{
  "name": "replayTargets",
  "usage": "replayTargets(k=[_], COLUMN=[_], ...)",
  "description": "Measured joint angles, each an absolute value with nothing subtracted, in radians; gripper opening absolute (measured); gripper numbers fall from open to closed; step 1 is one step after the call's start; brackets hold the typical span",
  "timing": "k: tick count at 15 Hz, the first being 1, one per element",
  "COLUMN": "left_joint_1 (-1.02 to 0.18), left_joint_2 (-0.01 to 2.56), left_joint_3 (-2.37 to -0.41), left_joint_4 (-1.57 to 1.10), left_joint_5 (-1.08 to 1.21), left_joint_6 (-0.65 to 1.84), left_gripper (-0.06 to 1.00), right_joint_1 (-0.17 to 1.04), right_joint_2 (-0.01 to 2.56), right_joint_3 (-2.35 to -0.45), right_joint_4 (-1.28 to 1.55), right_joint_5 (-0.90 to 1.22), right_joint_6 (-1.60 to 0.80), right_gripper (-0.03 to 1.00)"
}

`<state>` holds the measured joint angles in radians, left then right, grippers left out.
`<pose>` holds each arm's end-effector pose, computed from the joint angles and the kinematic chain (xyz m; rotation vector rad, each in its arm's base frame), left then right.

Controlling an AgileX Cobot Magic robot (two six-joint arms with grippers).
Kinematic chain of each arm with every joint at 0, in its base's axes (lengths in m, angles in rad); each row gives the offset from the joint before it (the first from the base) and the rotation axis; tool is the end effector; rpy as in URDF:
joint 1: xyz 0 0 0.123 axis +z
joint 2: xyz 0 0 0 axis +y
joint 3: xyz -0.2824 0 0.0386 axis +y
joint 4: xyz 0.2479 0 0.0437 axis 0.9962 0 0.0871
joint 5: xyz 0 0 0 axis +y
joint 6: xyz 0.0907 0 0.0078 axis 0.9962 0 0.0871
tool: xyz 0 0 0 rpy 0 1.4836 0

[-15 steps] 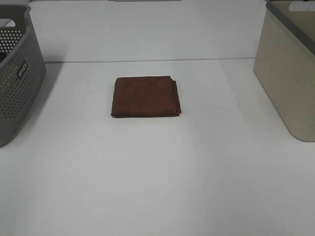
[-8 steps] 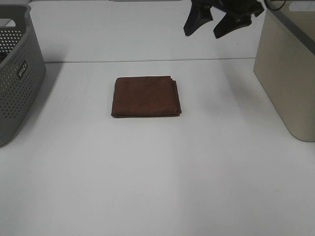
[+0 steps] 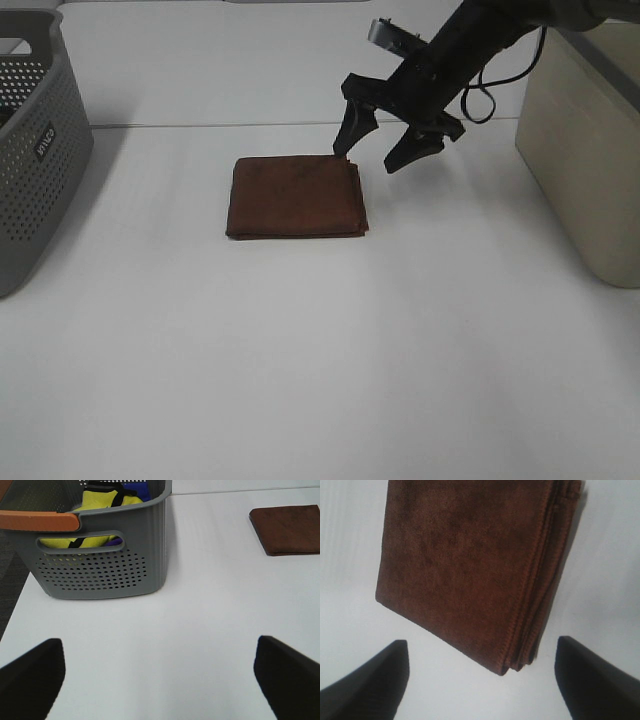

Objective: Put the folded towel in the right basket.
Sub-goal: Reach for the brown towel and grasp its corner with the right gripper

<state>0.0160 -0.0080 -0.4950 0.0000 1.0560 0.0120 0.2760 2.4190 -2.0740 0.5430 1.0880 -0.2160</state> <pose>-0.0053 -0.0001 0.2761 -0.0041 2.0366 0.0176 0.4780 0.1787 0.1605 -0.4107 2.8135 0.7480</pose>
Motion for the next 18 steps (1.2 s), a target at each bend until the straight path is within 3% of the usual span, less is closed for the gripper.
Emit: replayTargets(k=[5,13,15,17,18], left_joint_1=[0.016,0.016,0.016,0.016,0.016], left_joint_2=[-0.008,-0.008,-0.008,-0.008,-0.008], left_joint_3=[-0.495,-0.495,-0.495,-0.495,-0.495], left_joint_4=[0.0,0.0,0.0,0.0,0.0], left_joint_5=[1.056,1.056,1.056,1.056,1.056], left_joint_6=[0.012,0.012,0.012,0.012,0.012], left_gripper=[0.97,0.97,0.97,0.97,0.97], right_joint_1=[0.276,0.293,0.315,0.321,0.321], right_joint_2=[2.563,2.649,2.66,2.666,2.667], right_joint_3=[-2.206,-2.23,-2.23,-2.23,-2.23], right_joint_4=[0.555,0.685,0.685,0.678,0.678], right_joint_5=[1.12,1.109,1.082,1.061,1.058], right_joint_6=[-0.201,-0.246,-0.253,-0.249,-0.246], right_gripper=[0.75,0.66,0.49,0.14,0.06])
